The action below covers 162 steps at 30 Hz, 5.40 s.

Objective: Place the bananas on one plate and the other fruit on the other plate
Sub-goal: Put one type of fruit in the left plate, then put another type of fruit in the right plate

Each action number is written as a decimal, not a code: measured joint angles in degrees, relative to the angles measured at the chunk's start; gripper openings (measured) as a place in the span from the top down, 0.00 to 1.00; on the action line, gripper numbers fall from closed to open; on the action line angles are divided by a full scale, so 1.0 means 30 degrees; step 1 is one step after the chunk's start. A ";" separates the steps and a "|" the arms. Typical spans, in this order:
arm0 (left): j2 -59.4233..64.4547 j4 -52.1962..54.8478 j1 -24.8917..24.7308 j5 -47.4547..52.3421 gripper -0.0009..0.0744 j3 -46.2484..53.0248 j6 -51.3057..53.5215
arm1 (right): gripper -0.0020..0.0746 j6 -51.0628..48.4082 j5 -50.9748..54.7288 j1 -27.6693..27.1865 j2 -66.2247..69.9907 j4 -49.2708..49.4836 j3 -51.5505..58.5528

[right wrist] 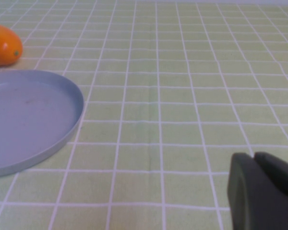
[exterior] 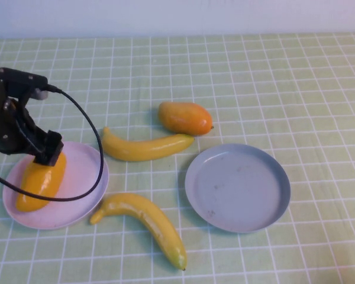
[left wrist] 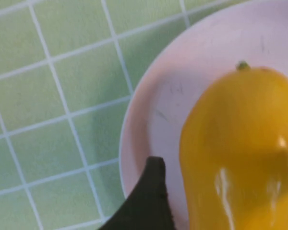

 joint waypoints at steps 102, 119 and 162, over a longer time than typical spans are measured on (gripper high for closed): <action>0.4027 -0.4319 -0.5803 0.4761 0.40 -1.3216 0.3283 | 0.99 0.0000 0.0000 0.0000 0.0000 0.0000 0.0000; -0.2571 -0.1653 -0.3626 0.0834 0.40 0.1894 -0.2741 | 0.99 0.0000 0.0000 0.0000 0.0000 0.0000 0.0000; -1.6382 -0.0354 -0.3428 0.0466 0.98 0.5896 -0.3233 | 0.99 0.0000 0.0000 0.0000 0.0000 0.0000 0.0000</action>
